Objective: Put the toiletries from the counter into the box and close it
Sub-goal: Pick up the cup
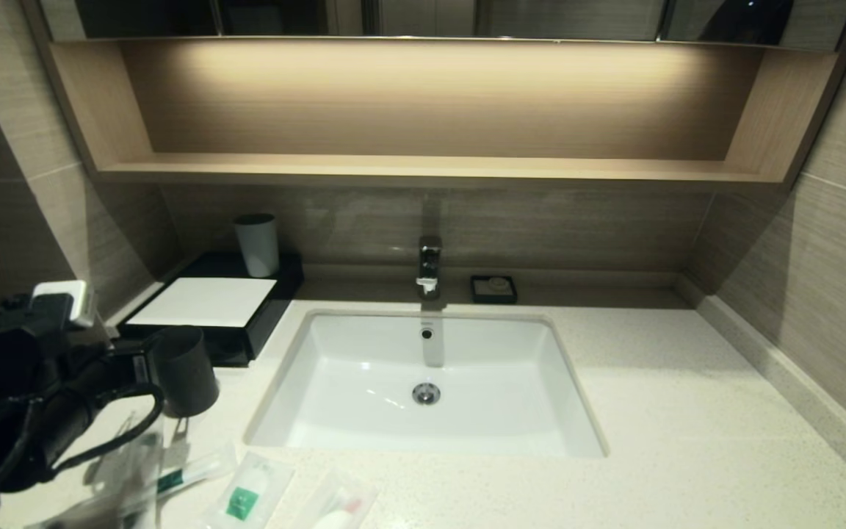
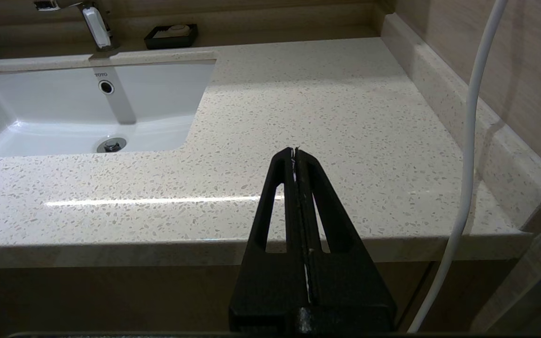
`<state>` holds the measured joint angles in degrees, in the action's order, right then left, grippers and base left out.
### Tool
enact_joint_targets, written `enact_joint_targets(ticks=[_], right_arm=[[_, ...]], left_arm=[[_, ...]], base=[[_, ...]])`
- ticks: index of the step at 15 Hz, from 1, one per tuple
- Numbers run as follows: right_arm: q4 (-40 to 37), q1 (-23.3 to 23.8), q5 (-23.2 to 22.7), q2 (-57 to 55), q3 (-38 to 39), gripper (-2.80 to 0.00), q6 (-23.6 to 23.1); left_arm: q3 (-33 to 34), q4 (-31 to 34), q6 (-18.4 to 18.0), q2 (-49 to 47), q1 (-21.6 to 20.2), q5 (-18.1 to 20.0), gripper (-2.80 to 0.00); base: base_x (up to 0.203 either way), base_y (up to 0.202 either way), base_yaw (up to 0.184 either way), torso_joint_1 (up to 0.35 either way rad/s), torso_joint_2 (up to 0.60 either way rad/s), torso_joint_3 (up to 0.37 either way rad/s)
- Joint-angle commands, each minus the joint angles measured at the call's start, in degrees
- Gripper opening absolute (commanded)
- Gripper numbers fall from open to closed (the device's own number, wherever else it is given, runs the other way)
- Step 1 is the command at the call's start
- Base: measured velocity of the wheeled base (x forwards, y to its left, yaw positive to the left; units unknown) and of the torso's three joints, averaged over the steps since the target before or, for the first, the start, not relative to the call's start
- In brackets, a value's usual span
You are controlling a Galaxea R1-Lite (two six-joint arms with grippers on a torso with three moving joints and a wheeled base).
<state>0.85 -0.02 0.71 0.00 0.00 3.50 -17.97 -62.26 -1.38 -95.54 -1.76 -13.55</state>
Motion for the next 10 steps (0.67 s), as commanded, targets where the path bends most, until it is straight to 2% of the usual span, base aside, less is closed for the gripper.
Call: enact_joint_targets(ticks=[1,3,4,10], right_arm=[[0.1,0.0,0.0,-0.1,0.0,-2.8,0.0],[0.1,-0.1,0.0,-0.1,0.0,-2.8,0.0],[0.1,0.0,0.0,-0.1,0.0,-2.8,0.0],[0.0,0.0,0.0,-0.1,0.0,-2.8,0.0]], left_arm=[[1.4,-4.7,-1.0,-5.1,0.0,-2.9,0.0],[3.1,-8.9,-3.3,-4.9,0.0,-4.2,0.0],[3.5,-9.0,-4.0,-4.4,0.0,-4.2,0.0],[4.1,-8.8,-4.1,-1.8,1.3,-3.6,0.0]], base=[[0.0,0.0,0.0,0.0,0.0,0.0],[0.0,0.0,0.0,0.0,0.0,0.0],[0.0,0.0,0.0,0.0,0.0,0.0],[0.0,0.0,0.0,0.0,0.0,0.0]])
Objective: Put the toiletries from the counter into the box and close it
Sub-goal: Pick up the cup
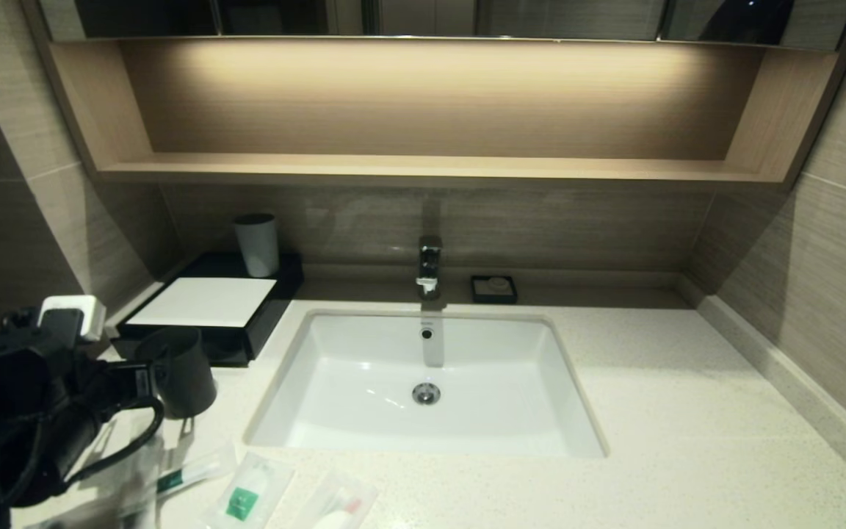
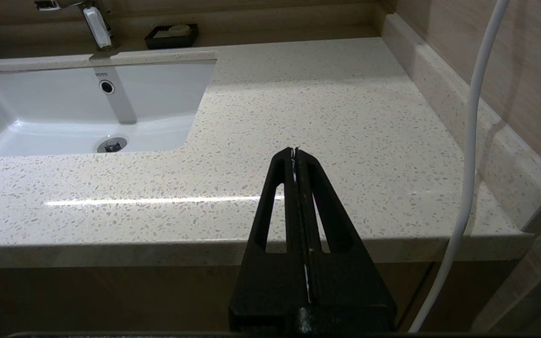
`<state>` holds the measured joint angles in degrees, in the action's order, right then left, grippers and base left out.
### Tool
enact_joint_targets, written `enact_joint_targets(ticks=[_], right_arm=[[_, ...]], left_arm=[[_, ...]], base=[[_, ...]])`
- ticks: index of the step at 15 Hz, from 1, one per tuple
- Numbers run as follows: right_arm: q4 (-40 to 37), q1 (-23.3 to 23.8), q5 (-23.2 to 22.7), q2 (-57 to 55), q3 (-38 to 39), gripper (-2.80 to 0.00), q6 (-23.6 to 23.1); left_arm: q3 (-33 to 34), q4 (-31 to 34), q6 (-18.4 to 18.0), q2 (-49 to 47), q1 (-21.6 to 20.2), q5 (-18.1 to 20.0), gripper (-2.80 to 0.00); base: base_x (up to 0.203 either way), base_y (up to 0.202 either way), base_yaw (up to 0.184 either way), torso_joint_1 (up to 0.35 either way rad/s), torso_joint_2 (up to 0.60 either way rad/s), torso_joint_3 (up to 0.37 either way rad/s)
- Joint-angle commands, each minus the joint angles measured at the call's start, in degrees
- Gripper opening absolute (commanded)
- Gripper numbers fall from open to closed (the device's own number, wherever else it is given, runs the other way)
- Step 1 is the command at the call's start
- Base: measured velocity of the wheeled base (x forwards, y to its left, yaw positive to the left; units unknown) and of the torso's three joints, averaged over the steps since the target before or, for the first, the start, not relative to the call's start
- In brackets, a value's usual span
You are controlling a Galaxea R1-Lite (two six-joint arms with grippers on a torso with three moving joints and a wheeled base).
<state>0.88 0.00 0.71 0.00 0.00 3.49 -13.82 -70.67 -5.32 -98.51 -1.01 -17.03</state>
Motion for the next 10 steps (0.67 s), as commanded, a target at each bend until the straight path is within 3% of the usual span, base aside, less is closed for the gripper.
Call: enact_joint_targets(ticks=[1,6,10], right_arm=[[0.1,0.0,0.0,-0.1,0.0,-2.8,0.0],[0.1,0.0,0.0,-0.1,0.0,-2.8,0.0],[0.0,0.0,0.0,-0.1,0.0,-2.8,0.0]], left_arm=[[-0.3,-0.6,-0.5,1.2,0.6,-0.2,0.0],[0.0,-8.8,-6.1,1.4,0.0,-2.7,0.0],[0.2,-4.8,-3.7,0.4,0.7,-2.2,0.0]], base=[[0.0,0.0,0.0,0.0,0.0,0.0],[0.0,0.0,0.0,0.0,0.0,0.0],[0.0,0.0,0.0,0.0,0.0,0.0]])
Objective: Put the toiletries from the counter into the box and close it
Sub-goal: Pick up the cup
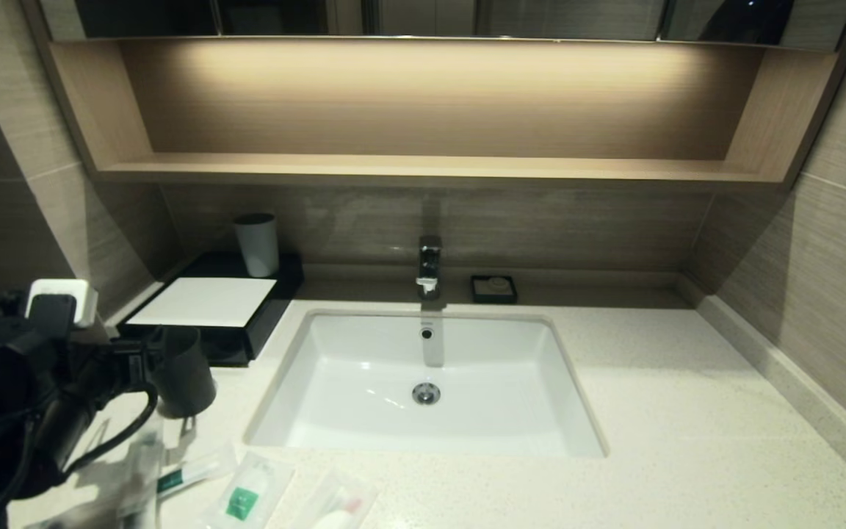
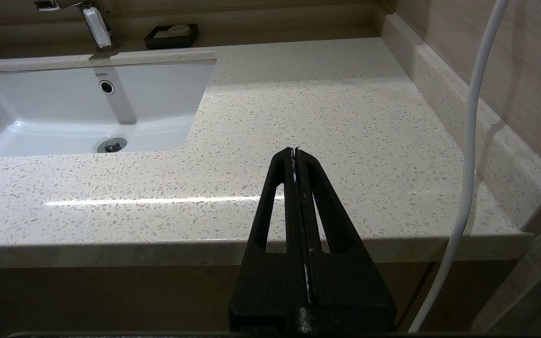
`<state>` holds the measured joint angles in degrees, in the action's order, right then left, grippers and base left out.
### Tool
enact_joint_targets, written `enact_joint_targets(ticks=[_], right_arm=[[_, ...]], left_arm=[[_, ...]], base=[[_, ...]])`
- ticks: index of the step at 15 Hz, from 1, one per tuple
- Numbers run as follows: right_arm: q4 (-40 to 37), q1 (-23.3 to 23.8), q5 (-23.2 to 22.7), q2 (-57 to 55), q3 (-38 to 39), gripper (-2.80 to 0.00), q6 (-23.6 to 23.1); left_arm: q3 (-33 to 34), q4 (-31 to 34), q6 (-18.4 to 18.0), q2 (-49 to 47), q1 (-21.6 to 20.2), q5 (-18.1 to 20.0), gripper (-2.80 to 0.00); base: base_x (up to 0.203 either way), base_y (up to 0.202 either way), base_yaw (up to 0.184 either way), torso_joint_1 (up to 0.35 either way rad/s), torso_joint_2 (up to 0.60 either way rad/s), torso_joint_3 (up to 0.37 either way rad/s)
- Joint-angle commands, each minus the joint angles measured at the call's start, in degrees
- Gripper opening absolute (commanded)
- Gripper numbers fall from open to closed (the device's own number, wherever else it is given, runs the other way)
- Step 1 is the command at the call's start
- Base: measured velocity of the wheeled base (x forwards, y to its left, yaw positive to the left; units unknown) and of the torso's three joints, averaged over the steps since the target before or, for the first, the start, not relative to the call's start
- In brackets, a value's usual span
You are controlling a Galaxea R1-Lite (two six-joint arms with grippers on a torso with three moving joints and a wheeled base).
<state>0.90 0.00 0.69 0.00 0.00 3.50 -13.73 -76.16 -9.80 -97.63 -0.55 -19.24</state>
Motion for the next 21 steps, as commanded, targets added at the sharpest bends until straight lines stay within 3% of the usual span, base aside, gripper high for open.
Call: enact_joint_targets(ticks=[1,4,7,21], right_arm=[[0.0,0.0,0.0,-0.1,0.0,-2.8,0.0],[0.0,-0.1,0.0,-0.1,0.0,-2.8,0.0],[0.0,0.0,0.0,-0.1,0.0,-2.8,0.0],[0.0,-0.1,0.0,-0.1,0.0,-2.8,0.0]], left_arm=[[0.0,3.2,2.3,-0.6,0.5,0.2,0.0],[-0.3,7.1,4.6,0.6,1.9,4.4,0.0],[-0.2,7.3,6.4,1.6,4.0,4.6,0.0],[0.2,7.3,7.2,-2.8,2.5,4.3,0.0]], base=[[0.0,0.0,0.0,0.0,0.0,0.0],[0.0,0.0,0.0,0.0,0.0,0.0],[0.0,0.0,0.0,0.0,0.0,0.0],[0.0,0.0,0.0,0.0,0.0,0.0]])
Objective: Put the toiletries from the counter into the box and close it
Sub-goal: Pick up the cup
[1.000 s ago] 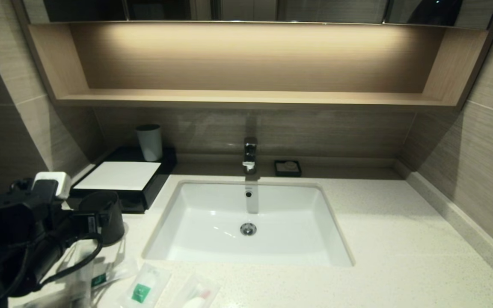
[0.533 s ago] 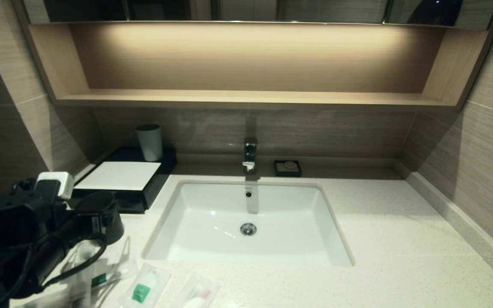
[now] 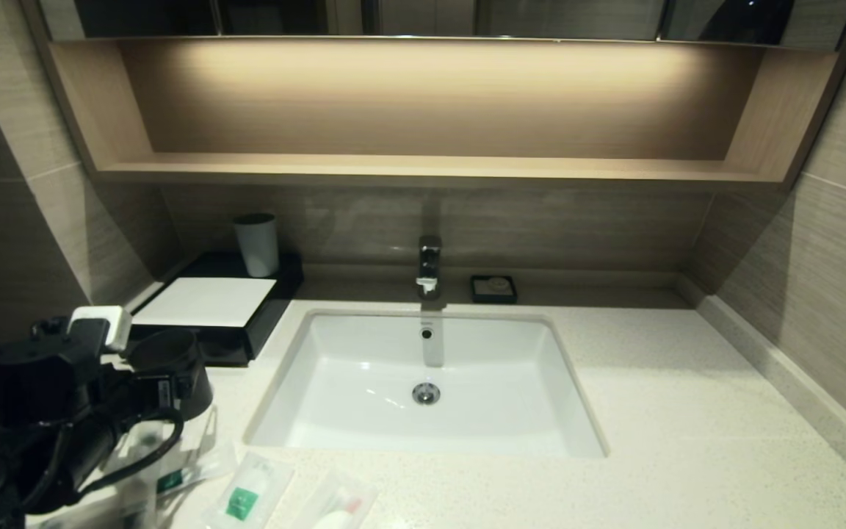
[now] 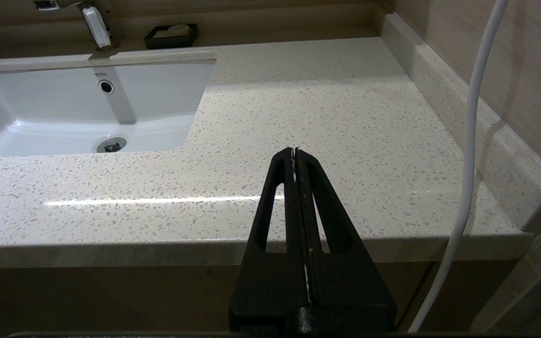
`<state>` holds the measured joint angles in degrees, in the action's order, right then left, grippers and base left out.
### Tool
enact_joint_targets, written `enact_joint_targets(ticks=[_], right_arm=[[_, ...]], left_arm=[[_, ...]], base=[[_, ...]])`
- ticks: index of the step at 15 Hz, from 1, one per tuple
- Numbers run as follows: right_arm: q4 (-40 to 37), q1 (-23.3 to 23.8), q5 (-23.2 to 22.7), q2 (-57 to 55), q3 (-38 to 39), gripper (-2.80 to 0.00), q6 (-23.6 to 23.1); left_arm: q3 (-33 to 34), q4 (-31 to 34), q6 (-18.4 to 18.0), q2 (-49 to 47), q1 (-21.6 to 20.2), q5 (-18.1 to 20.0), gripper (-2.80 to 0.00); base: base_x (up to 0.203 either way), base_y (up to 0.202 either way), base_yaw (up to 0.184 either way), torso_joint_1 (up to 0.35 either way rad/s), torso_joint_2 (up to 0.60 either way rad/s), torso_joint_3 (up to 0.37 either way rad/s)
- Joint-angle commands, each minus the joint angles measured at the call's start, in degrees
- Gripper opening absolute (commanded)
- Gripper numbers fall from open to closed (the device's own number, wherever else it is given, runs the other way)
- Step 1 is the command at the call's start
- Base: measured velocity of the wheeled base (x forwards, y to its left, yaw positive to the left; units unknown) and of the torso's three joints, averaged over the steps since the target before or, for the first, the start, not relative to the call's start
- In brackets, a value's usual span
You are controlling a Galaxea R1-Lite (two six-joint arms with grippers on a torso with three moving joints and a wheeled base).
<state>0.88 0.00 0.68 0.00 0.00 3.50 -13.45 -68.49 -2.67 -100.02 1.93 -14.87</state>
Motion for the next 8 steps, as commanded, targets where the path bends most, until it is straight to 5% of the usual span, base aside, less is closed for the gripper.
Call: enact_joint_targets(ticks=[1,8], right_arm=[[0.0,-0.1,0.0,-0.1,0.0,-2.8,0.0],[0.1,0.0,0.0,-0.1,0.0,-2.8,0.0]], left_arm=[[-0.1,-0.4,0.0,-0.4,0.0,0.1,0.0],[-0.9,-1.1,0.1,-4.1,0.5,2.6,0.0]], base=[[0.0,0.0,0.0,0.0,0.0,0.0],[0.0,0.0,0.0,0.0,0.0,0.0]])
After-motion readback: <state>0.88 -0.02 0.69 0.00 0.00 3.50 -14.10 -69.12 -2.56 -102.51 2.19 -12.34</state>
